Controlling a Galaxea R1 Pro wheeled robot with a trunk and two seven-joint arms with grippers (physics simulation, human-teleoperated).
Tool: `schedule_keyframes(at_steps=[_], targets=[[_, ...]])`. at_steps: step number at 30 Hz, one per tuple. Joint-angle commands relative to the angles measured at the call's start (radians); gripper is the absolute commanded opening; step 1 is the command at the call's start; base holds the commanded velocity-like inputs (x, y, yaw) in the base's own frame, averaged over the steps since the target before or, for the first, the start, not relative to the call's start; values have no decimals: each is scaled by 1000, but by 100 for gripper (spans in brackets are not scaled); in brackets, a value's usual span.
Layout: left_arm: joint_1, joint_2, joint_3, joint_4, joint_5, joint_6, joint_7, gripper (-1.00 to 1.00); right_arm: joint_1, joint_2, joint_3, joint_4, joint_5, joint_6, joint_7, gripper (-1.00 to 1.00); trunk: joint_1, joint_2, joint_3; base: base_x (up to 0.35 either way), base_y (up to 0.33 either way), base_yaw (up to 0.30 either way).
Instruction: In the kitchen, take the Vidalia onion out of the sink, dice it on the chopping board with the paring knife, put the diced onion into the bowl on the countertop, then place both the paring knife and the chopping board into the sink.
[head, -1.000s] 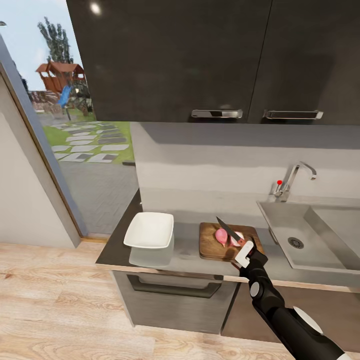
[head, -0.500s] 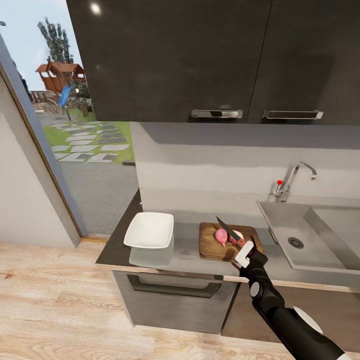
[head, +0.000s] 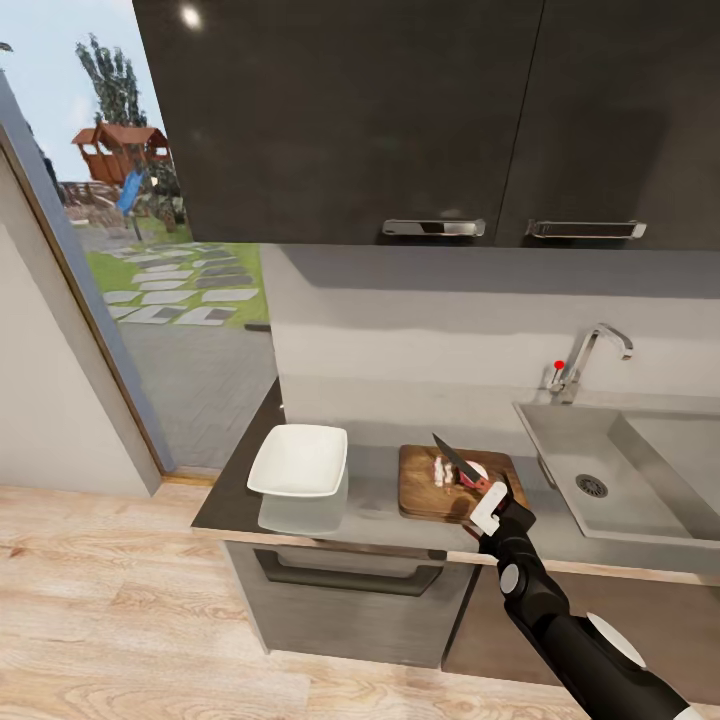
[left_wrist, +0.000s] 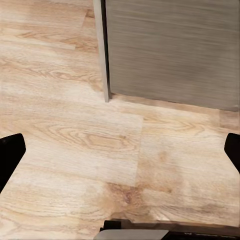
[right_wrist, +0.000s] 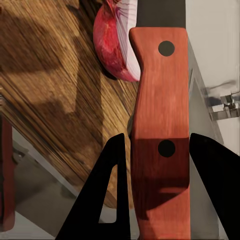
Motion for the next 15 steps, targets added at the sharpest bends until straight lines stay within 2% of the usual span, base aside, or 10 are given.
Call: schedule_keyframes(at_steps=[1,15], targets=[[0,2,-7,-1,7,-2,8,100,-1,-1,4,-1,2,8,-4,-100,1,-2,-2,0,0,0],[0,0,-7,-1,7,-2,8,100,-1,0,3,-2,4,8,-4,-100,1,-2,-2,0,-15,0]])
